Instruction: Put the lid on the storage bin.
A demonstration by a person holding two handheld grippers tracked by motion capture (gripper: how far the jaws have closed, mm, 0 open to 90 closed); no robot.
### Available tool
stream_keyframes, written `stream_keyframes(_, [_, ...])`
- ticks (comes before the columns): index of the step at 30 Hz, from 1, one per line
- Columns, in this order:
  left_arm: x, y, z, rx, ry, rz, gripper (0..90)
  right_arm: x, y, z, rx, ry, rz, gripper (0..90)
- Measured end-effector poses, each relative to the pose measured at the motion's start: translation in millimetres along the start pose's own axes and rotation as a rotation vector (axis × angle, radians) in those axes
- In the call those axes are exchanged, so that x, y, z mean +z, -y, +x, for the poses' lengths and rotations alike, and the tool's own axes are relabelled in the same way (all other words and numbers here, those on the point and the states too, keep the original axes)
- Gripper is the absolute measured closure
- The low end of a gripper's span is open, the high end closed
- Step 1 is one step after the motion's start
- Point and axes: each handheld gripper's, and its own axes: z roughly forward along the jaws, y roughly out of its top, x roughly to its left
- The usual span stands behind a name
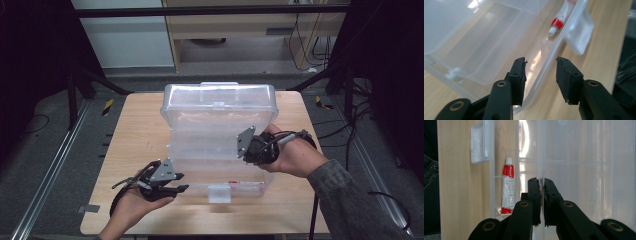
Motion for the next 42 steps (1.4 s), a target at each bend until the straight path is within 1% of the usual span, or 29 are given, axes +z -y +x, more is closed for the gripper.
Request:
stream_keyframes(2, [-8.3,-3.1,0.2,-0.009,-0.007,-0.020,63.3,0.0,0.2,0.2,0.000,0.001,-0.001,85.3])
stream_keyframes(4, [-17.7,-7.4,1.6,-0.004,-0.014,-0.047,63.7,-0.1,0.5,0.1,0.001,0.000,-0.001,85.2])
stream_keyframes(5, [-23.8,-9.8,3.7,-0.011,-0.016,-0.070,64.1,-0.1,0.6,0.0,0.002,0.000,-0.002,85.2])
stream_keyframes(6, [-27.4,-11.2,5.6,-0.015,-0.017,-0.079,66.0,-0.2,0.6,0.0,0.001,0.000,-0.001,85.1])
stream_keyframes(8, [-36.1,-13.8,12.2,-0.026,-0.033,-0.103,69.0,0.0,0.3,0.4,0.000,0.003,-0.001,84.9])
stream_keyframes(9, [-40.7,-14.9,17.3,-0.039,-0.040,-0.106,70.5,-0.2,0.2,0.5,-0.001,0.004,0.002,84.8])
stream_keyframes(10, [-42.8,-15.3,20.1,-0.055,-0.040,-0.115,73.0,-0.1,0.3,0.7,-0.002,0.004,0.000,84.7])
stream_keyframes(11, [-46.3,-15.7,25.9,-0.073,-0.036,-0.124,74.7,-0.1,0.3,0.8,-0.002,0.005,-0.001,84.7])
stream_keyframes(13, [-52.2,-17.0,36.5,-0.086,-0.042,-0.135,79.3,-0.2,0.6,0.8,-0.002,0.006,-0.001,84.5])
stream_keyframes(14, [-53.1,-17.4,38.7,-0.093,-0.041,-0.140,82.8,-0.1,0.7,0.8,-0.003,0.008,-0.003,84.4])
stream_keyframes(15, [-54.9,-18.3,43.1,-0.107,-0.037,-0.146,83.8,-0.4,0.6,0.7,-0.003,0.008,0.001,84.4])
stream_keyframes(16, [-57.9,-20.7,52.6,-0.140,-0.035,-0.158,84.6,-0.1,0.6,0.8,-0.003,0.006,-0.002,84.4])
stream_keyframes(17, [-57.9,-20.7,52.6,-0.140,-0.035,-0.158,84.6,-0.1,0.6,0.8,-0.003,0.006,-0.002,84.4])
stream_keyframes(19, [-60.1,-24.1,59.7,-0.168,-0.052,-0.172,84.5,0.1,0.7,0.4,0.002,0.004,-0.005,84.4])
stream_keyframes(21, [-62.2,-27.2,64.1,-0.172,-0.055,-0.174,84.5,-0.2,1.3,0.0,0.003,0.003,-0.008,84.4])
stream_keyframes(24, [-63.4,-33.0,68.6,-0.165,-0.069,-0.149,84.5,0.0,1.2,1.0,0.000,0.004,-0.006,84.4])
stream_keyframes(25, [-63.1,-35.0,71.3,-0.166,-0.064,-0.140,83.8,0.0,1.0,1.1,0.000,0.002,-0.003,84.4])
stream_keyframes(26, [-63.1,-36.3,73.8,-0.172,-0.041,-0.138,82.4,0.2,0.8,1.4,-0.002,0.001,-0.001,84.4])
stream_keyframes(27, [-63.4,-37.0,76.0,-0.180,-0.022,-0.145,81.8,0.3,0.6,1.7,-0.002,0.002,0.001,84.4])
stream_keyframes(28, [-64.1,-38.1,79.3,-0.198,-0.004,-0.160,81.6,0.4,0.5,1.9,-0.003,0.003,0.001,84.4])
stream_keyframes(29, [-64.7,-39.1,81.5,-0.203,-0.004,-0.171,82.2,0.7,0.4,2.4,-0.005,0.005,0.000,84.4])
stream_keyframes(34, [-63.9,-46.2,86.2,-0.199,-0.020,-0.176,89.1,0.4,1.1,2.3,-0.003,0.005,0.000,84.2])
stream_keyframes(36, [-63.7,-49.7,87.6,-0.199,-0.024,-0.172,89.3,0.5,1.4,2.1,-0.001,0.002,-0.002,84.1])
stream_keyframes(37, [-64.6,-51.0,88.6,-0.195,-0.033,-0.169,89.3,0.5,1.3,2.1,0.000,0.002,-0.002,84.1])
stream_keyframes(41, [-66.4,-57.5,94.4,-0.206,-0.043,-0.182,89.7,0.8,1.0,2.5,-0.001,0.005,-0.001,83.9])
stream_keyframes(42, [-66.5,-58.7,95.7,-0.202,-0.048,-0.175,89.8,0.8,1.1,2.6,-0.001,0.004,-0.001,83.8])
